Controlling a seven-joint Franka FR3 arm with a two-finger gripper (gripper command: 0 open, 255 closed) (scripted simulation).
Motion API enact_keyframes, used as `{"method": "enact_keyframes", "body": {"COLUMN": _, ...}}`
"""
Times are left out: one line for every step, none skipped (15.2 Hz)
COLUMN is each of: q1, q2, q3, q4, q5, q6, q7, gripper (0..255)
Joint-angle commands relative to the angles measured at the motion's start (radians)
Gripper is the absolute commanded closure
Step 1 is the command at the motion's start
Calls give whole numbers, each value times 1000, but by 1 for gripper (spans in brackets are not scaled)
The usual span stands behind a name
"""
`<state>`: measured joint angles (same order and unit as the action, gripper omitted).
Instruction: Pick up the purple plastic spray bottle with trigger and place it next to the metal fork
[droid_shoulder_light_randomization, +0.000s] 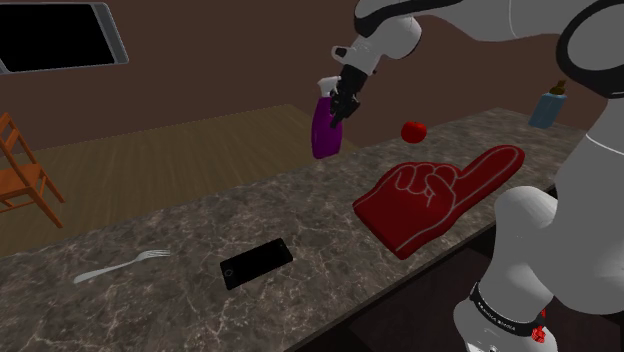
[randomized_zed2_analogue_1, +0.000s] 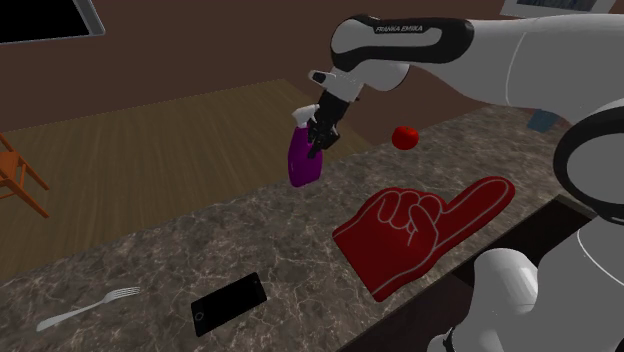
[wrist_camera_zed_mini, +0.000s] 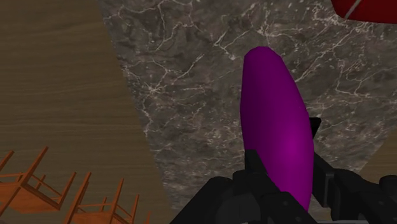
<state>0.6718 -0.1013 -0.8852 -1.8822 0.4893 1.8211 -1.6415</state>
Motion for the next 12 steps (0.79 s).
{"method": "enact_keyframes", "body": {"q1": 0, "q2": -3, "q3": 1, "q4": 25, "q5": -5, "q6": -22, "q7": 15, "gripper": 255}}
{"method": "enact_keyframes", "body": {"q1": 0, "q2": -3, "q3": 1, "q4": 37, "q5": -7, "q6": -34, "q7": 21, "gripper": 255}}
{"method": "enact_keyframes", "body": {"q1": 0, "q2": -3, "q3": 1, "q4": 50, "q5": -8, "q6": -45, "q7": 27, "gripper": 255}}
{"method": "enact_keyframes", "body": {"q1": 0, "q2": -3, "q3": 1, "q4": 63, "q5": -9, "q6": -57, "q7": 33, "gripper": 255}}
{"method": "enact_keyframes", "body": {"q1": 0, "q2": -2, "q3": 0, "q4": 76, "q5": -10, "q6": -68, "q7": 38, "gripper": 255}}
{"method": "enact_keyframes", "body": {"q1": 0, "q2": -1, "q3": 0, "q4": 90, "q5": -10, "q6": -80, "q7": 44, "gripper": 255}}
{"method": "enact_keyframes", "body": {"q1": 0, "q2": 0, "q3": -1, "q4": 104, "q5": -10, "q6": -92, "q7": 49, "gripper": 255}}
{"method": "enact_keyframes", "body": {"q1": 0, "q2": 2, "q3": -2, "q4": 118, "q5": -10, "q6": -104, "q7": 54, "gripper": 255}}
{"method": "enact_keyframes", "body": {"q1": 0, "q2": 4, "q3": -3, "q4": 133, "q5": -9, "q6": -116, "q7": 59, "gripper": 255}}
{"method": "enact_keyframes", "body": {"q1": 0, "q2": 7, "q3": -4, "q4": 147, "q5": -8, "q6": -129, "q7": 64, "gripper": 255}}
{"method": "enact_keyframes", "body": {"q1": 0, "q2": 9, "q3": -5, "q4": 162, "q5": -6, "q6": -142, "q7": 68, "gripper": 255}}
{"method": "enact_keyframes", "body": {"q1": 0, "q2": 13, "q3": -7, "q4": 178, "q5": -4, "q6": -154, "q7": 73, "gripper": 255}}
